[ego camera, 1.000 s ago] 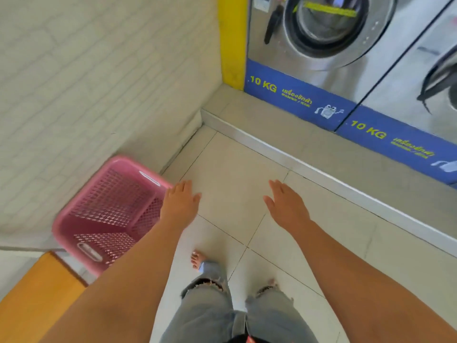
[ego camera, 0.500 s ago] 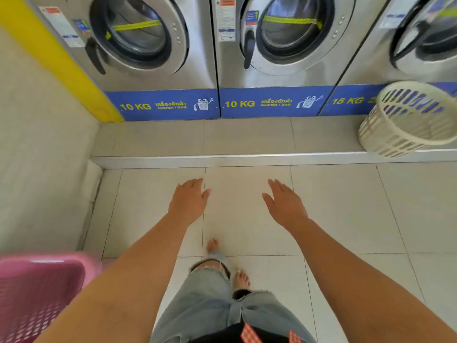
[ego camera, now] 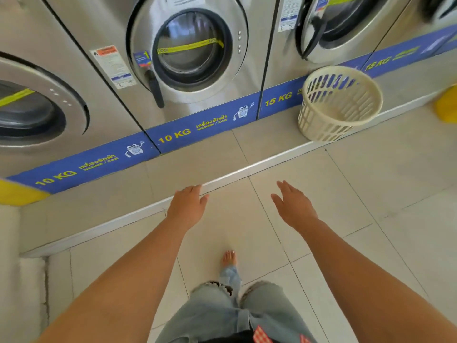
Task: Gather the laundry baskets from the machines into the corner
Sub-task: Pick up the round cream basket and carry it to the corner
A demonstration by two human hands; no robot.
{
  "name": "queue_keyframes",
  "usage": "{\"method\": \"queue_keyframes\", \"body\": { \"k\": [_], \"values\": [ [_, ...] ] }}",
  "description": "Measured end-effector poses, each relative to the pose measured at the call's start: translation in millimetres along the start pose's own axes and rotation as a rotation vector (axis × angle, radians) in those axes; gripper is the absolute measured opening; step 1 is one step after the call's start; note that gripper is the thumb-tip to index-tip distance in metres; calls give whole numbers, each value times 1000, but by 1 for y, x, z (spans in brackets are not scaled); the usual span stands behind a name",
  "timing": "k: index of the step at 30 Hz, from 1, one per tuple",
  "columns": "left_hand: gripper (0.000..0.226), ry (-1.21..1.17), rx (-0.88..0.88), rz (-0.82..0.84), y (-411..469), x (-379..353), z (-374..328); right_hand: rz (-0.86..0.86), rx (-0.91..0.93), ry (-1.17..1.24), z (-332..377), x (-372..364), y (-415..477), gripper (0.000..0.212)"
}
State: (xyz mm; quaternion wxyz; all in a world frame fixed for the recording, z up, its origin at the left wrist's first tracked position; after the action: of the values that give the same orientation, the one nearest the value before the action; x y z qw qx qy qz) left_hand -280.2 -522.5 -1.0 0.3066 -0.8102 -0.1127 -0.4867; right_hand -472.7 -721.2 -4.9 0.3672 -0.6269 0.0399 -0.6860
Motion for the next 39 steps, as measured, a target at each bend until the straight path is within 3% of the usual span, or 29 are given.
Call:
{"method": "queue_keyframes", "body": {
  "k": [13, 27, 39],
  "values": [
    [50, 13, -57, 71, 172, 10, -98, -54, -144, 94, -103, 91, 128, 51],
    [49, -119, -37, 56, 375, 8, -307, -17, -178, 69, -250, 227, 316, 48],
    [50, -125, 93, 104, 527, 8, -342, 15, -165, 86, -280, 302, 479, 49]
  ]
}}
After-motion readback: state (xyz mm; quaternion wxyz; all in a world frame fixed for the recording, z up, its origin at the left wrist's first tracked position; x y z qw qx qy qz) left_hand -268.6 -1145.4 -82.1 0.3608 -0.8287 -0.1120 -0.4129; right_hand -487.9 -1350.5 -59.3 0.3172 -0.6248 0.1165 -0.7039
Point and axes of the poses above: each hand's wrist, its own y-axis towards the middle knuckle, its own x-axis out of the back of the hand, z = x × y, the point moved 10 cm from there along y, towards the middle knuckle, and after that the axes turned 15 degrees about -x, right-handed, at the moved point
